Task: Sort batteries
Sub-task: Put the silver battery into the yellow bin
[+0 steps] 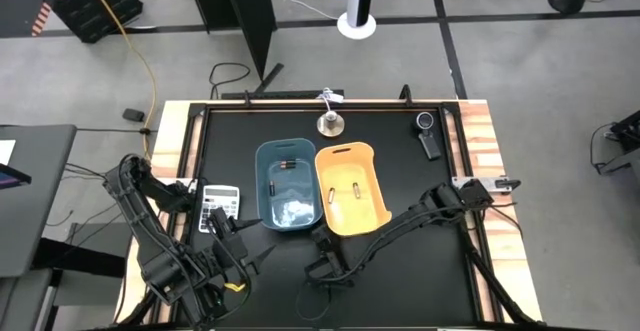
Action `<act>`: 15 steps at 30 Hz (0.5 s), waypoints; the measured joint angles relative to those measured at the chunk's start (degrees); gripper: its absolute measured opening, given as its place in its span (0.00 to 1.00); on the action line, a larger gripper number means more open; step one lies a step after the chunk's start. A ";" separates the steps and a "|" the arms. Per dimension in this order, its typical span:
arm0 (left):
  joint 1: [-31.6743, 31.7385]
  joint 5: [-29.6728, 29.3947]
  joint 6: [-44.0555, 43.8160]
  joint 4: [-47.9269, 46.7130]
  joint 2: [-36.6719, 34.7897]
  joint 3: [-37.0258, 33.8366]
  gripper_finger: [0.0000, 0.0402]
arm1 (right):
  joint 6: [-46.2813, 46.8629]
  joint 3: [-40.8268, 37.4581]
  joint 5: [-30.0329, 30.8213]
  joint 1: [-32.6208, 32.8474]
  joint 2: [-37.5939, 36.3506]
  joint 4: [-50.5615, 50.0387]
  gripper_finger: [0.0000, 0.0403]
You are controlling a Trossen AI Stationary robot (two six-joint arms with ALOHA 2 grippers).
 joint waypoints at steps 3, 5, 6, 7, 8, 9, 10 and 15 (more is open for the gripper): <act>0.00 0.05 0.00 0.03 0.00 0.00 0.73 | 0.55 0.15 -3.59 -0.92 0.33 -0.97 0.58; 0.00 0.11 0.00 -0.01 0.00 0.00 0.73 | 0.43 -0.12 -4.77 -1.16 0.31 -0.90 0.57; 0.00 0.10 0.00 0.02 0.00 0.00 0.73 | 0.22 -0.13 -5.15 -1.23 0.31 -0.87 0.56; 0.00 0.11 0.00 0.01 0.00 0.00 0.73 | 0.06 -0.15 -5.70 -1.21 0.31 -0.80 0.55; 0.00 0.11 0.02 0.01 0.00 0.00 0.73 | -0.30 -0.15 -6.18 -1.22 0.31 -0.73 0.53; 0.00 0.11 0.02 -0.01 0.00 0.00 0.73 | -0.78 -0.17 -6.58 -1.25 0.31 -0.66 0.50; 0.00 0.11 0.02 0.01 0.00 0.00 0.73 | -1.06 -0.18 -6.82 -1.23 0.31 -0.71 0.48; 0.00 0.11 0.02 -0.01 0.00 0.00 0.73 | -2.75 -0.22 -9.72 -1.44 0.37 -0.85 0.32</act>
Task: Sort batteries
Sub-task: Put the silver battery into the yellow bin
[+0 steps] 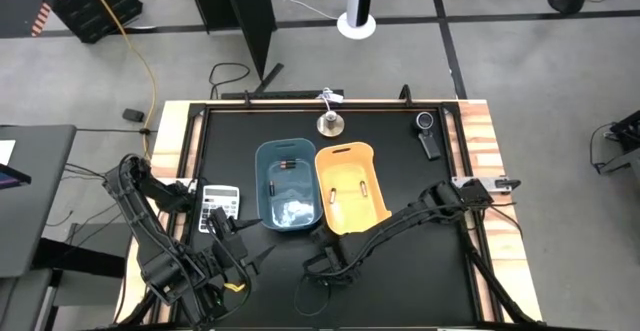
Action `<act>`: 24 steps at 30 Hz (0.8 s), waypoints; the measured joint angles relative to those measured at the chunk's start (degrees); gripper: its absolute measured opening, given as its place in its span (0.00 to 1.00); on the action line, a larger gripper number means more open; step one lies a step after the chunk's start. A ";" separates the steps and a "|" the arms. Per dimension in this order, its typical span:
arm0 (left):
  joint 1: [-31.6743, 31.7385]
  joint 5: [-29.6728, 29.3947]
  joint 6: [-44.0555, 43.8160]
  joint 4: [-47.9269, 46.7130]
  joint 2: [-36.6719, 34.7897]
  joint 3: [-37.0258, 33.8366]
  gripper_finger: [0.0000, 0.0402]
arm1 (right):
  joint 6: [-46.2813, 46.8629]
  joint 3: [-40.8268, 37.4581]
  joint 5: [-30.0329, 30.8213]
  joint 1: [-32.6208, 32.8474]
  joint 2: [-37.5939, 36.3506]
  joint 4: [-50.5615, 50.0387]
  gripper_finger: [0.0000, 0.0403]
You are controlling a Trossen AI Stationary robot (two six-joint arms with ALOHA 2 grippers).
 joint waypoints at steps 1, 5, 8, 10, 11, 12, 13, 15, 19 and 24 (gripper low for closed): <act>0.00 0.00 0.00 0.00 0.00 0.00 0.73 | -0.22 -0.02 -0.25 -0.10 0.00 0.06 0.29; 0.00 0.00 0.00 0.02 0.00 0.00 0.73 | -1.40 -0.03 -1.18 -0.14 0.02 -0.10 0.22; 0.00 0.00 0.00 0.03 0.00 0.00 0.73 | -2.45 -0.04 -1.88 0.14 0.02 0.24 0.17; 0.00 0.00 0.00 0.02 0.00 0.00 0.73 | -2.88 0.01 -1.83 0.61 0.02 0.72 0.13; 0.00 0.00 0.00 0.03 0.00 0.00 0.73 | -3.03 0.23 -1.71 0.78 0.00 0.76 0.12; 0.00 0.00 0.02 0.02 0.00 0.00 0.73 | -3.07 0.58 -1.61 1.07 -0.03 0.73 0.10; 0.00 0.00 0.02 0.02 0.00 0.00 0.73 | -3.25 0.96 -1.66 1.28 -0.07 0.54 0.09; 0.00 0.00 0.02 0.02 0.00 0.00 0.73 | -3.55 2.09 -2.06 1.69 0.03 0.59 0.07; 0.00 0.00 0.01 0.04 0.00 0.00 0.73 | -4.35 5.03 -2.52 2.69 0.11 0.33 0.06; 0.00 0.00 -0.07 0.04 0.00 0.00 0.73 | -4.88 8.89 -2.39 3.49 -0.83 -1.07 0.05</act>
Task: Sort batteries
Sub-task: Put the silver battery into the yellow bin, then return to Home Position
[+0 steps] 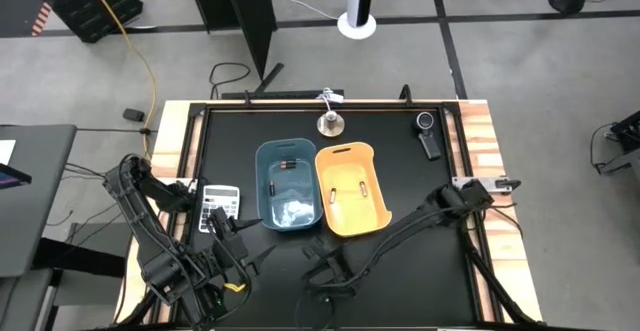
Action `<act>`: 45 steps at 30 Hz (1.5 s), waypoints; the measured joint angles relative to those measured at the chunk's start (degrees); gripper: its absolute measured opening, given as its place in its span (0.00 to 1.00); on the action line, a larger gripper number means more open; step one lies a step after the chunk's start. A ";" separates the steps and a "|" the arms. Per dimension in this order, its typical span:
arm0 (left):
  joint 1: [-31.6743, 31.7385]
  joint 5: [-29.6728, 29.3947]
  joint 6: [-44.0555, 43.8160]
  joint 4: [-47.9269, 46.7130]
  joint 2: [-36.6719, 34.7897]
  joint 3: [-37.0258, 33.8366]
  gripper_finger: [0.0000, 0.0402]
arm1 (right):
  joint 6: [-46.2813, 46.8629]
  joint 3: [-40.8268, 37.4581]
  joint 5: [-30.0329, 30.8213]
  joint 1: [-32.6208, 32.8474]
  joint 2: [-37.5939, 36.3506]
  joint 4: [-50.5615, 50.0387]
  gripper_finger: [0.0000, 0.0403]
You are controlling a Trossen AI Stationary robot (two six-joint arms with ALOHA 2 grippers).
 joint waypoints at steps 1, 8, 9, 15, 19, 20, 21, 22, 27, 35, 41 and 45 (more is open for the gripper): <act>0.00 0.00 0.03 -0.01 0.00 0.00 0.73 | -0.06 0.27 0.03 0.21 -1.09 0.35 0.05; 0.09 0.00 2.14 -0.04 0.00 -0.02 0.73 | 1.54 -2.37 7.72 1.91 -17.19 2.59 0.05; 0.23 0.00 2.56 -0.04 0.00 -0.02 0.73 | 2.36 -3.69 8.72 1.69 -20.07 2.52 0.05; 1.02 -0.34 3.28 -0.47 0.00 -0.02 0.73 | 7.67 -19.99 11.52 -3.63 -36.76 5.67 0.05; 1.50 -0.39 3.98 -0.47 0.00 -0.02 0.73 | 11.94 -34.06 10.85 -8.93 -45.03 12.94 0.07; 1.57 -0.39 4.01 -0.47 0.00 -0.02 0.73 | 12.75 -37.09 10.52 -10.04 -46.56 15.25 0.10; 1.62 -0.42 4.06 -0.51 0.00 -0.02 0.73 | 13.15 -39.62 9.94 -10.99 -47.89 17.18 0.13; 1.66 -0.44 4.09 -0.58 0.00 -0.02 0.73 | 13.29 -41.87 9.60 -11.80 -49.04 18.71 0.17; 1.92 -0.55 3.94 -1.35 0.00 -0.02 0.73 | 14.24 -48.20 9.22 -14.22 -52.44 24.55 0.46; 1.98 -4.95 0.01 -1.85 -0.04 -6.16 0.73 | 11.34 -48.85 9.22 -15.29 -54.09 28.37 0.70; 1.61 -6.38 -6.42 -0.19 -0.76 -15.65 0.63 | 6.15 -49.32 9.22 -12.51 -57.84 38.30 0.64; 0.30 -8.39 -7.27 5.84 -4.30 -23.30 0.49 | 5.00 -54.57 9.03 -11.77 -62.64 46.22 0.43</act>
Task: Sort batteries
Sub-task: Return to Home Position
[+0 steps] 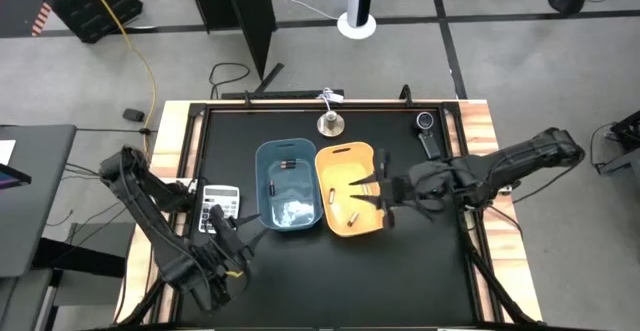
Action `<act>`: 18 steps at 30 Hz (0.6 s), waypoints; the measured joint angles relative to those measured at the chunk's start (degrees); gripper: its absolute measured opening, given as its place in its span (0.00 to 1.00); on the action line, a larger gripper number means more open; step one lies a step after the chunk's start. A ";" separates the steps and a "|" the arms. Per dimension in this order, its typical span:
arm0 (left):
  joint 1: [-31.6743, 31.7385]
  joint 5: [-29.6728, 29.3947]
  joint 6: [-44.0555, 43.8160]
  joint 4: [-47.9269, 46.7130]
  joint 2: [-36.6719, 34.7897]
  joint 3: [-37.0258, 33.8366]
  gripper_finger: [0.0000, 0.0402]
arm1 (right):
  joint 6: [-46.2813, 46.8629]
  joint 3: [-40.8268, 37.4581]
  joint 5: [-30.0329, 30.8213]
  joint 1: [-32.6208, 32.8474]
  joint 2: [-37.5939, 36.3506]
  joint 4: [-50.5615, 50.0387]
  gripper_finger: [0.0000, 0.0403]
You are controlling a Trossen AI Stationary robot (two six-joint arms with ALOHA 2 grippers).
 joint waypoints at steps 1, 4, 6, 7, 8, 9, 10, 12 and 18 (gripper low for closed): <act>-0.39 -0.21 1.00 2.44 -1.25 -2.14 0.44 | 0.02 -2.19 0.02 -0.04 -1.37 2.13 0.36; -1.11 -0.09 7.35 11.57 -5.49 -8.57 0.28 | -0.01 -9.60 0.04 -0.02 -6.01 8.73 0.13; -1.17 1.00 14.10 19.39 -8.38 -12.79 0.17 | -0.11 -14.33 0.10 0.43 -9.66 13.71 0.04; -1.17 1.91 18.21 23.71 -9.90 -15.06 0.11 | -0.22 -16.55 0.10 0.70 -11.54 15.56 0.03; -1.15 2.77 21.90 28.04 -11.50 -17.35 0.06 | -0.24 -18.71 0.24 0.96 -13.65 17.06 0.03; -0.94 3.31 25.72 32.34 -13.17 -19.70 0.03 | -0.22 -21.02 0.29 1.10 -15.53 18.66 0.03; -0.68 3.89 29.39 36.43 -14.86 -22.11 0.02 | -0.34 -23.20 0.42 1.30 -17.49 20.13 0.03; 0.34 6.38 36.42 45.23 -18.57 -27.14 0.01 | -1.06 -27.80 0.61 1.28 -21.28 22.78 0.01; 6.88 21.80 60.80 77.51 -30.89 -44.07 0.00 | -1.50 -37.62 0.67 -0.19 -33.78 24.36 0.01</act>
